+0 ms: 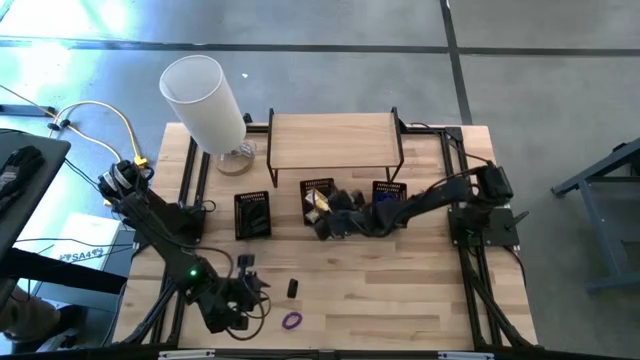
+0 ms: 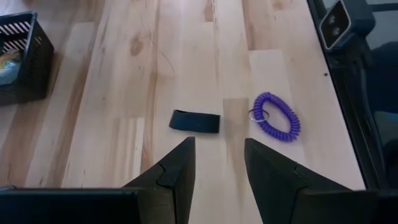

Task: Pick & Place Office Desk Supplies
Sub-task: Put the yellow crayon box into the center black bin, then put the black rubber band into the left black bin

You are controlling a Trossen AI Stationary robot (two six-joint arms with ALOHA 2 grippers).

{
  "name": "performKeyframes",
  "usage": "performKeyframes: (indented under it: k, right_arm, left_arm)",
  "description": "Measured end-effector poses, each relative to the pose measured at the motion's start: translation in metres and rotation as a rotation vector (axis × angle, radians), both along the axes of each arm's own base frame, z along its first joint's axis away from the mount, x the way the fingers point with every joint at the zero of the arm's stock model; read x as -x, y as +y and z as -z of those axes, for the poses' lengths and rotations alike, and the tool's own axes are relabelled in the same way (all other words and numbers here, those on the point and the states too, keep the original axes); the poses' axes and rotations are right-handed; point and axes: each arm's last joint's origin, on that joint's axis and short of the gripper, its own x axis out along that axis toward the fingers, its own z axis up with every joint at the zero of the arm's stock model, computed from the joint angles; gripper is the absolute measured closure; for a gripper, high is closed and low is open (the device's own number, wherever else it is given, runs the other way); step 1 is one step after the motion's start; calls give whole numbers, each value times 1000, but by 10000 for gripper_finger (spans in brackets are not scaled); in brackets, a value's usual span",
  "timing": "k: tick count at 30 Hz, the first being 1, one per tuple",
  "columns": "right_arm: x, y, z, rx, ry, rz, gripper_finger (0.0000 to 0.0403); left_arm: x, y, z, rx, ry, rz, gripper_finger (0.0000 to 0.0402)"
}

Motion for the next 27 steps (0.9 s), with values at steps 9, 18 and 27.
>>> performKeyframes:
  k: [9, 18, 27]
  right_arm:
    - [-2, -17, 2, -41, 32, -30, 228]
    - [-1, -26, -4, 49, 71, -86, 139]
    - [19, 3, -64, 136, -34, -343, 113]
  left_arm:
    - [0, 0, 0, -5, -6, -6, 271]
    - [-6, 6, 0, -3, -7, -36, 271]
    - [-11, 6, -3, 37, -35, -51, 271]
